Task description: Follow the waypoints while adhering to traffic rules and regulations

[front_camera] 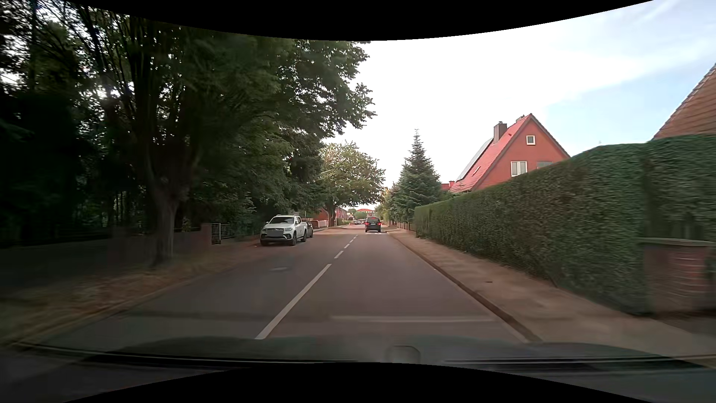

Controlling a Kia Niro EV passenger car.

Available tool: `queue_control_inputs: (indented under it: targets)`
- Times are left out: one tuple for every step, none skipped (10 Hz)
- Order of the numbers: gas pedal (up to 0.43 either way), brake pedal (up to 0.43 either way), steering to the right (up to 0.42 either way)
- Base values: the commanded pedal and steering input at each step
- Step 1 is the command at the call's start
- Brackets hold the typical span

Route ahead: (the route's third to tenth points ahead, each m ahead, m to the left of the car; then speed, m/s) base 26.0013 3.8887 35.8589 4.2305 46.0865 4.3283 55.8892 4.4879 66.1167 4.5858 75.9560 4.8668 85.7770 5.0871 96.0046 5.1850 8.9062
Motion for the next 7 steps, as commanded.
queue_control_inputs:
  targets:
    - [0.0, 0.0, -0.003]
    - [0.0, 0.0, -0.003]
    - [0.0, 0.0, -0.002]
    - [0.0, 0.0, -0.002]
    - [0.0, 0.0, -0.002]
    - [0.0, 0.0, -0.002]
    - [0.0, 0.0, -0.002]
